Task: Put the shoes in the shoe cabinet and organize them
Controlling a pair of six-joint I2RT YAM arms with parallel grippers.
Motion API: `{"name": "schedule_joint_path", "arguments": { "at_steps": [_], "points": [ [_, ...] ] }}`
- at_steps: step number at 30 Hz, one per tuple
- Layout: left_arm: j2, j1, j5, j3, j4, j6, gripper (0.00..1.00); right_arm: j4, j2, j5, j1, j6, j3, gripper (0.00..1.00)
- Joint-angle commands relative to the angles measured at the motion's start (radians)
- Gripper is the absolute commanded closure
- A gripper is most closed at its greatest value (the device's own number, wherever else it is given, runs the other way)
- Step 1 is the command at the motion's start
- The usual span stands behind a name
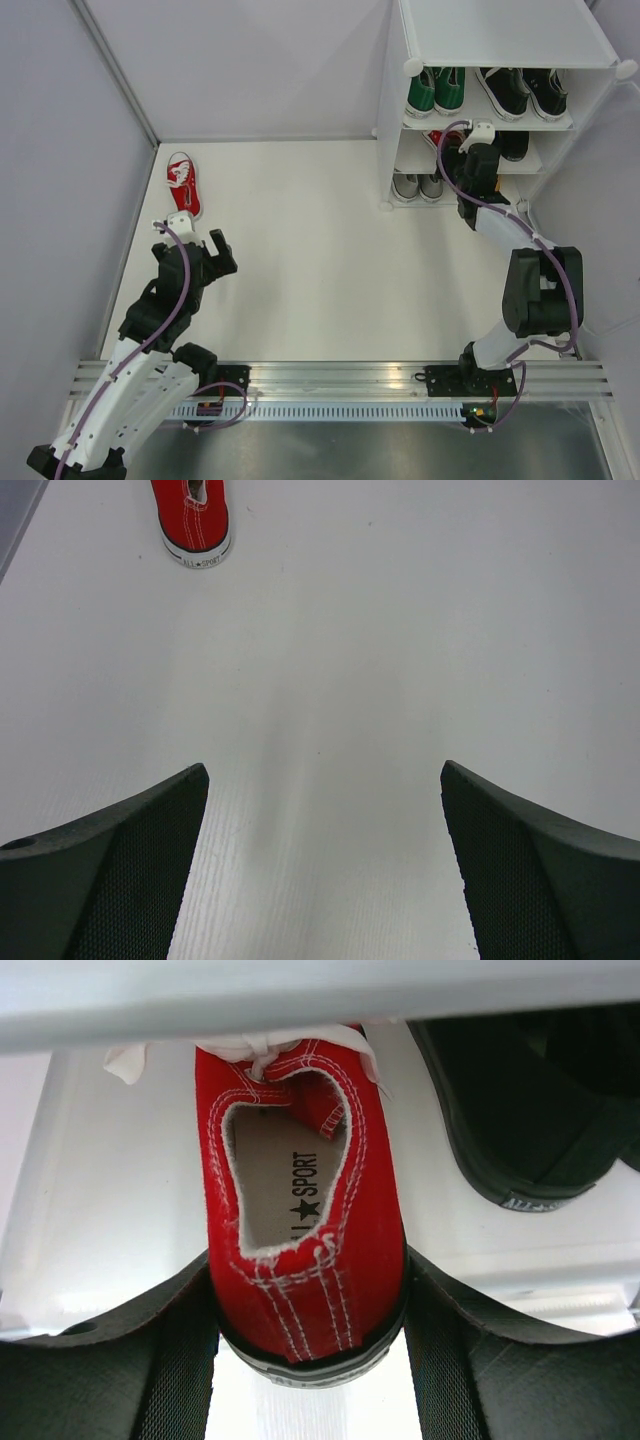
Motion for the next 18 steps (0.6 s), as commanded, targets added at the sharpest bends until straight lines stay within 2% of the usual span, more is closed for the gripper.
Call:
{"name": "schedule_joint_path", "arguments": {
  "at_steps": [1, 18],
  "points": [
    [0.01, 0.003, 0.004, -0.01, 0.039, 0.04, 0.0, 0.201, 0.042, 0.01, -0.004, 0.029, 0.044, 0.99],
    [0.008, 0.003, 0.006, -0.013, 0.042, 0.04, 0.0, 0.321, 0.205, 0.095, -0.007, -0.005, 0.104, 0.99]
  ]
}}
